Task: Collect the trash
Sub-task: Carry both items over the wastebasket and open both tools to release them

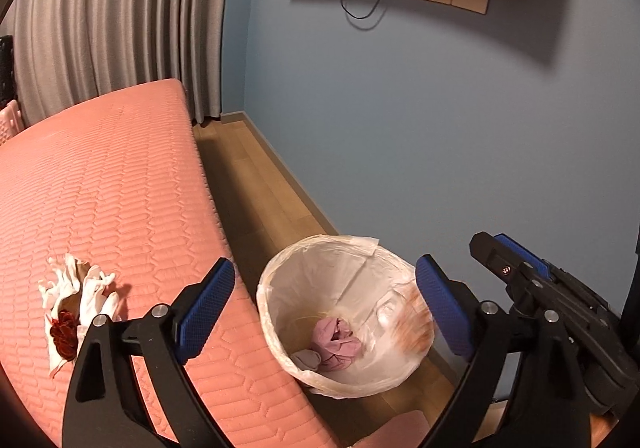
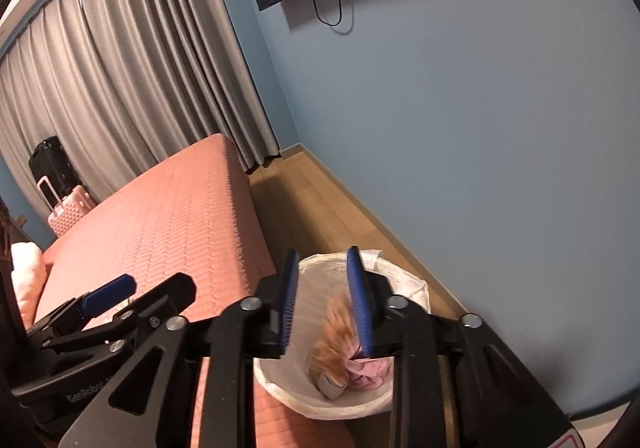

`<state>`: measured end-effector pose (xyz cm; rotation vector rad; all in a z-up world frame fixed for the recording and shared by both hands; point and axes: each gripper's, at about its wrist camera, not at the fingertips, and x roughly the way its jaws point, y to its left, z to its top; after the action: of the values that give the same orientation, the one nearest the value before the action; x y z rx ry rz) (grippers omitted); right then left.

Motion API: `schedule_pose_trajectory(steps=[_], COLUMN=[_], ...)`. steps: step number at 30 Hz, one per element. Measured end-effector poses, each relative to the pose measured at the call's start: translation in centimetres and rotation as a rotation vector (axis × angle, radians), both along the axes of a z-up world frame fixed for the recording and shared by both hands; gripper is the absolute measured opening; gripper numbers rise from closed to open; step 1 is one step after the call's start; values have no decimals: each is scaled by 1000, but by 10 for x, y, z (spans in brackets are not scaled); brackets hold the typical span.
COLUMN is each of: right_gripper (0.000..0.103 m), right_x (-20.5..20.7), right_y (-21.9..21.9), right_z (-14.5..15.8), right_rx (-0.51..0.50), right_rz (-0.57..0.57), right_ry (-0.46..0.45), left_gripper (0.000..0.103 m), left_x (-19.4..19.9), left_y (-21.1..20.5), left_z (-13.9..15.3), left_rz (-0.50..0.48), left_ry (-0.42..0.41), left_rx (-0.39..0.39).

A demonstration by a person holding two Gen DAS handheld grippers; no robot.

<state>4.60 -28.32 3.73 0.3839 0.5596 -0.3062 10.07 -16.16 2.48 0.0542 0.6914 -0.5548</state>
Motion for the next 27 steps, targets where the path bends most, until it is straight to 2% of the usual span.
schedule_pose_trajectory(steps=[13, 21, 27], right_gripper=[37, 39, 44], right_x=[2, 1, 5], right_y=[14, 35, 61], right_z=[7, 10, 8], right_rx=[-15, -26, -42], right_rz=[22, 62, 105], right_ry=[9, 18, 32], left_gripper=[88, 88, 88], left_x=[3, 3, 3], left_y=[26, 52, 81], left_z=[0, 0, -3], left_rz=[51, 85, 135], left_ry=[6, 7, 10], left_rx=[-19, -28, -35])
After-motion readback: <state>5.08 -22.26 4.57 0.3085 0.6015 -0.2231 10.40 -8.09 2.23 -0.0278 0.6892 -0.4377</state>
